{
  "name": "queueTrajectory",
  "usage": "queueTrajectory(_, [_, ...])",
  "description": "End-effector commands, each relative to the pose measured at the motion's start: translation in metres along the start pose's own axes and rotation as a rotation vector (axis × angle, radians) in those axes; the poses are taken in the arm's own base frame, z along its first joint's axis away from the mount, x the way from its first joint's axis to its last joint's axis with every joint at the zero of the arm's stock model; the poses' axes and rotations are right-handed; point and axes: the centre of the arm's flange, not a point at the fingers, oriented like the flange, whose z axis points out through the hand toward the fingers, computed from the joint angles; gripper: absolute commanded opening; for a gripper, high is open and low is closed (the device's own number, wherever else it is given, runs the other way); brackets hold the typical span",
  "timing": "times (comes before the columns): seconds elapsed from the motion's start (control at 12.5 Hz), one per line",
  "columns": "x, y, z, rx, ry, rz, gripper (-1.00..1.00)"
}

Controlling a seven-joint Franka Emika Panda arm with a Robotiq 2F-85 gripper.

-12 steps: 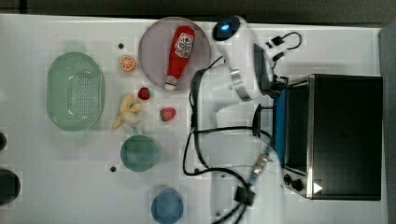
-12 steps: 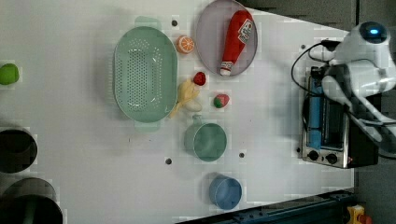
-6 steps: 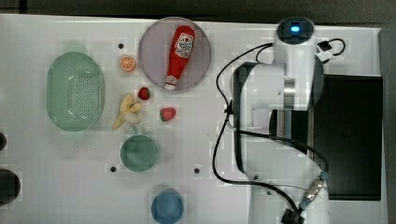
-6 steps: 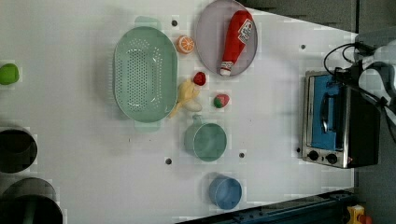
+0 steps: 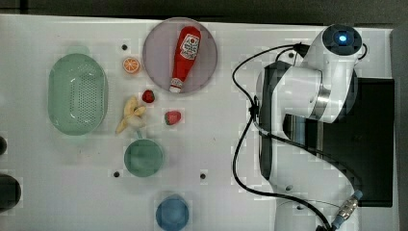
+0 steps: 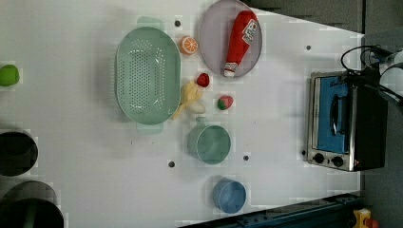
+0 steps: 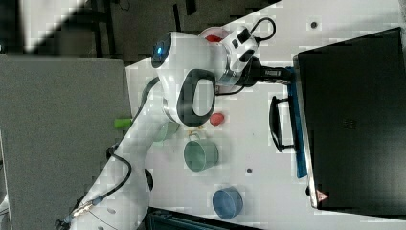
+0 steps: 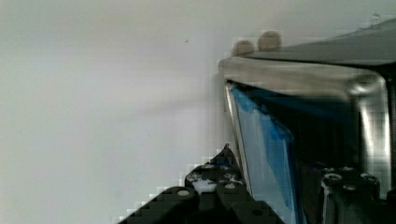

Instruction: Flap close oven.

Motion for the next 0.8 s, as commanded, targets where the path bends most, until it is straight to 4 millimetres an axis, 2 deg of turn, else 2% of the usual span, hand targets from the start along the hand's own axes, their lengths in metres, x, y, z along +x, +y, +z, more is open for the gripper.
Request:
queueTrajectory(0.08, [0.003, -0.002, -0.043, -0.004, 0.084, -0.079, 0.30])
queueTrajectory(0.32, [-0.005, -0.031, -0.131, -0.002, 0.125, -0.118, 1.00])
queueTrajectory(0.56, [-0.034, -0.067, -0.216, 0.032, 0.124, -0.110, 1.00])
queueTrajectory(0.8, [-0.066, -0.096, -0.280, 0.126, 0.160, 0.112, 1.00])
